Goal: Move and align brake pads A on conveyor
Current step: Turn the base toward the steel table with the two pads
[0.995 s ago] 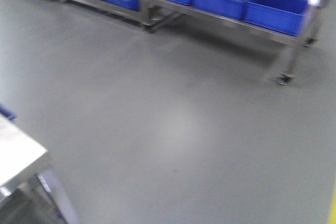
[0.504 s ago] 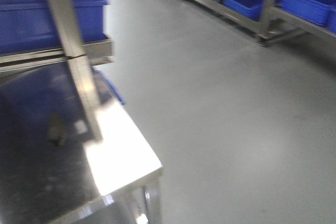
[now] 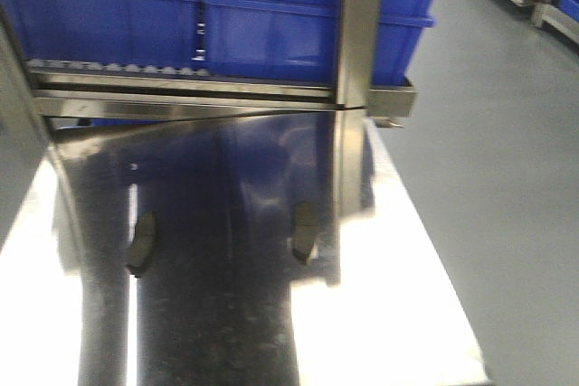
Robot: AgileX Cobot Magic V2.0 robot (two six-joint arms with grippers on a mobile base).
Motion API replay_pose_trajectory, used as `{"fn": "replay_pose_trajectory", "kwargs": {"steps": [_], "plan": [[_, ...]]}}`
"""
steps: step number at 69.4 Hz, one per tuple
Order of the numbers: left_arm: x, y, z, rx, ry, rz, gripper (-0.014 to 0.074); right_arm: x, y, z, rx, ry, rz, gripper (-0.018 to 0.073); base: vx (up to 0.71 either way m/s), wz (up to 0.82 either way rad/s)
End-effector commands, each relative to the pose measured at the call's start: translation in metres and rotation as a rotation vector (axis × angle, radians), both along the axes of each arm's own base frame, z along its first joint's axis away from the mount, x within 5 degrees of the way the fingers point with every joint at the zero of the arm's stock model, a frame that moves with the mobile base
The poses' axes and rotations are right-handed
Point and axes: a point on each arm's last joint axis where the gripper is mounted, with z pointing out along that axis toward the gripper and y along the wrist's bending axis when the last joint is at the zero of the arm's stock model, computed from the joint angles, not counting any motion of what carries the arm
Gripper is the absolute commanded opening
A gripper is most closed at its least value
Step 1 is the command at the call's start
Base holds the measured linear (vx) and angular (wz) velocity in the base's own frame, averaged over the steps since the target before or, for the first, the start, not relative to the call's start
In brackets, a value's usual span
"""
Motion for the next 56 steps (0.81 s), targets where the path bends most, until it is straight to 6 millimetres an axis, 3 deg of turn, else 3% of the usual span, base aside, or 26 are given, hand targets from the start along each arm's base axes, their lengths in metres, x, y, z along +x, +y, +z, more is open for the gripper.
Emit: {"fn": "replay_pose_trajectory", "kwargs": {"steps": [1,38,56], "plan": [[0.0009,-0.0004,0.0150,-0.016,-0.095,-0.002,0.0464,0.0026,0.0005,0.0144,0.000,-0.084,0.003,0.0468,0.09,0.53],[0.0009,-0.0004,0.0150,-0.016,-0.095,-0.002,0.0464,0.0026,0.0005,0.0144,0.000,-0.084,0.003,0.0468,0.08,0.29],[0.0009,-0.0004,0.0150,-0.016,-0.095,-0.002,0.0464,0.0026,0.0005,0.0145,0.001,-0.085,0.003,0.0468,0.01,-0.02]]}}
